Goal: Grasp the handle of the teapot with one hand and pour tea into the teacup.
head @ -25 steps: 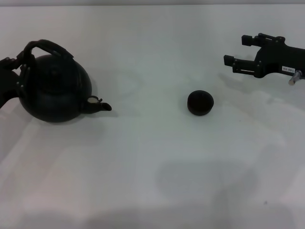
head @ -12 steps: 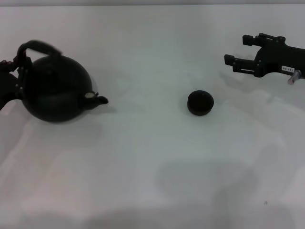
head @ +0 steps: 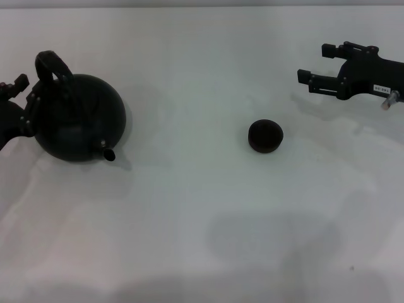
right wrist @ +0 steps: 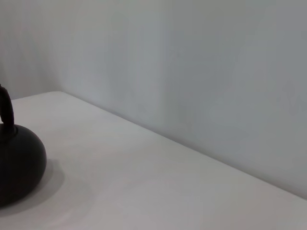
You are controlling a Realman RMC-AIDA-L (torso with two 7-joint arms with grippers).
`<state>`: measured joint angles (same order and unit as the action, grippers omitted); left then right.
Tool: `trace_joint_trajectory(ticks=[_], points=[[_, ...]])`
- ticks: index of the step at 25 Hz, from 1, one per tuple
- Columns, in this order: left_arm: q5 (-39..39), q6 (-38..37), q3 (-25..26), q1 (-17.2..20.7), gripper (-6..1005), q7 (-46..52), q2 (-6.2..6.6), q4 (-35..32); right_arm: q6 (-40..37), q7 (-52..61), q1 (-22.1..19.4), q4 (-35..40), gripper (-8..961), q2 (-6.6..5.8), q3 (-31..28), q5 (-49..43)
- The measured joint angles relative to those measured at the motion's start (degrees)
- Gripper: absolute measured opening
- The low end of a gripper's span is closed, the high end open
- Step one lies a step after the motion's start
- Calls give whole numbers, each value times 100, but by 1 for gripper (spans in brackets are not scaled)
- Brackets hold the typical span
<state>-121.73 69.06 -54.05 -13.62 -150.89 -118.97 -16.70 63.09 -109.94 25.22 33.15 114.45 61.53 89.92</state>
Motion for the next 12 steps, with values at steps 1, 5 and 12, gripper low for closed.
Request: trace_joint_trajectory(ticks=[1,5,12], points=[[-2,10,0,4,247,-33,0,0,6,0,-3,11,829,0,-12,0],[-128,59,0,22,337,-61,-13,26,40,-3,-21,27,830,11,-96,1],[-265,551,0,156,487,-89,1,60,316,-48,-102,75,830,17,-482,16]])
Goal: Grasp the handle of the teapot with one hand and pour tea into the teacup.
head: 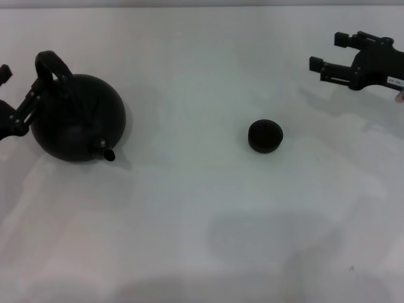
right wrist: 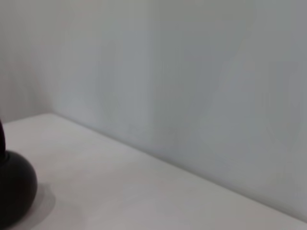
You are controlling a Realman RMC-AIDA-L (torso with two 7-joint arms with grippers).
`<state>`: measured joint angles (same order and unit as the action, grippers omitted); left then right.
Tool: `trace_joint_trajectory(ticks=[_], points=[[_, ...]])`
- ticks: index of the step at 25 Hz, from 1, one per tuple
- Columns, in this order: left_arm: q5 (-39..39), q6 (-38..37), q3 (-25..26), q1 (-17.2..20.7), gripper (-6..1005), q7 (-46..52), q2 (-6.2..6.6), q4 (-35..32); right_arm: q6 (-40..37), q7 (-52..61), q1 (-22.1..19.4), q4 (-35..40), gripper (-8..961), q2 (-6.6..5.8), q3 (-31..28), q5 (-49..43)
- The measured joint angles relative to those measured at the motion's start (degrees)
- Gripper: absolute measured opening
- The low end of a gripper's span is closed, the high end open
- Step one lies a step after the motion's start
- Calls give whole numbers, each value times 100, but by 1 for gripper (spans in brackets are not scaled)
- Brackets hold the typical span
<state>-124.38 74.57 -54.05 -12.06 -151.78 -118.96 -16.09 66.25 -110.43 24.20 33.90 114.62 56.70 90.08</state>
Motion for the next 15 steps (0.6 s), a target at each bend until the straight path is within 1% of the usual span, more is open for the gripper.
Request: trace_joint_trajectory(ticks=[3,4,6,12,15], points=[[-102,218,0,76,552,-1,2,2,169,-13,-64,19,830,0,-228,0],[-153,312,0,118,574,-1,3,1,314,-29,-120,26,830,0,-409,1],[-213,408,0,172,618,-1,4,2,387,-40,-155,30,830,-1,-507,1],[-306,561,1,385,843,0,5,9,934,-232,-462,3,835,-7,-1154,-5],[-354,577,1,512,863,0,-5,15,1246,-542,-636,-166,839,-9,-1517,-4]])
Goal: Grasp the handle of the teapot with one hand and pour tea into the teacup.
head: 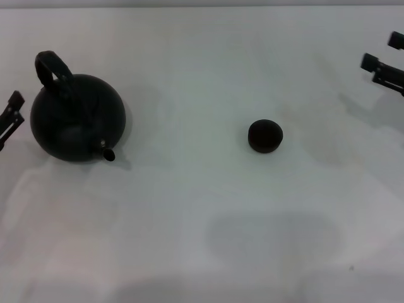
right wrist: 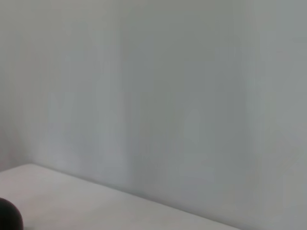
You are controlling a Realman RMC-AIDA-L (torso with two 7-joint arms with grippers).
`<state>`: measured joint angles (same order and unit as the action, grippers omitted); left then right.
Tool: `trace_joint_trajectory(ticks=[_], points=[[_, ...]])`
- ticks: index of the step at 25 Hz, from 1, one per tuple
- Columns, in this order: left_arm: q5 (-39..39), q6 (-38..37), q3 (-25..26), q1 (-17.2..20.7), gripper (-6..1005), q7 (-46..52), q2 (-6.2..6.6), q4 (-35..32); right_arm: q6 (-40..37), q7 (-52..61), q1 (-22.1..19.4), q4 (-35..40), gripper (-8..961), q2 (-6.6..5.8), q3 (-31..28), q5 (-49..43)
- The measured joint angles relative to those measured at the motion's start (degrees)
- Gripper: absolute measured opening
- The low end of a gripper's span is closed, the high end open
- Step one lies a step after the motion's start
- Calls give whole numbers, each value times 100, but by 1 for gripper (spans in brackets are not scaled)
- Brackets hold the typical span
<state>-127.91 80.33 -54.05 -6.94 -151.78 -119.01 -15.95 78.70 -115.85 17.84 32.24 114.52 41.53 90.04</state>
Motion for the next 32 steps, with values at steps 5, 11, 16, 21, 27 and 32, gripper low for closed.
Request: trace_joint_trajectory(ticks=[5,11,16,21,27,32], points=[[-487,58,0,134,878,0,0,215,237,-811,-137,-743,841,-1,-714,11],[-916,154,0,317,877,0,9,351,176,-1923,-314,-1652,844,-14,-1846,16],[-1325,296,0,523,877,0,-12,420,146,-2225,-443,-1911,842,-25,-2585,16],[-1624,507,-1,628,878,-27,-8,608,-54,-2451,-505,-1970,840,-29,-3233,16],[-2099,759,6,657,879,-124,-20,859,-552,-2470,-468,-1947,838,-49,-3622,13],[-2308,738,9,511,872,-136,-13,1006,-942,-2542,-378,-1947,837,-36,-3788,128]])
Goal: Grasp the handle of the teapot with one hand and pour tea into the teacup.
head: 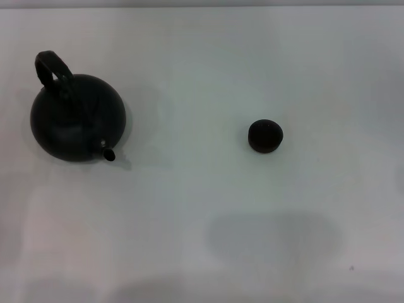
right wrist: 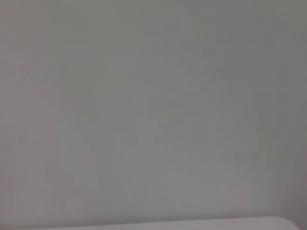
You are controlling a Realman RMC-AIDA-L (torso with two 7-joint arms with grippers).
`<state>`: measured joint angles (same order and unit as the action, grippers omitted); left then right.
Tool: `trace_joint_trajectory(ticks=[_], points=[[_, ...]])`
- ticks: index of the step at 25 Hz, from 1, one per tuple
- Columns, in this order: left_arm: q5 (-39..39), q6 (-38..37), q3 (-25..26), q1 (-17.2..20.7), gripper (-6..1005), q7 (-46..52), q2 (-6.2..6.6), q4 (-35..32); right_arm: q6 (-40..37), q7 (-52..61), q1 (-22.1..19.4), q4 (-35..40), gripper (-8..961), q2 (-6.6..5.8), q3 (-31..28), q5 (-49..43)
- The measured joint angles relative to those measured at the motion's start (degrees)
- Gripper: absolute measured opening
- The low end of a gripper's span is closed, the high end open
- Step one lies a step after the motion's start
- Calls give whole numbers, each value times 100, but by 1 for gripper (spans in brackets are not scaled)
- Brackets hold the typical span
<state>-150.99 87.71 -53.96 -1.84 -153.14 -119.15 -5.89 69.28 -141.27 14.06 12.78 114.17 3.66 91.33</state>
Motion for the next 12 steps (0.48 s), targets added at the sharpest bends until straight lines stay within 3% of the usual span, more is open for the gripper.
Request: trace_joint_trajectory(ticks=[12], points=[[-113,-120,0,-492,871,-383,-4,257,-236,-143,100,-16,835,8,-13,311]])
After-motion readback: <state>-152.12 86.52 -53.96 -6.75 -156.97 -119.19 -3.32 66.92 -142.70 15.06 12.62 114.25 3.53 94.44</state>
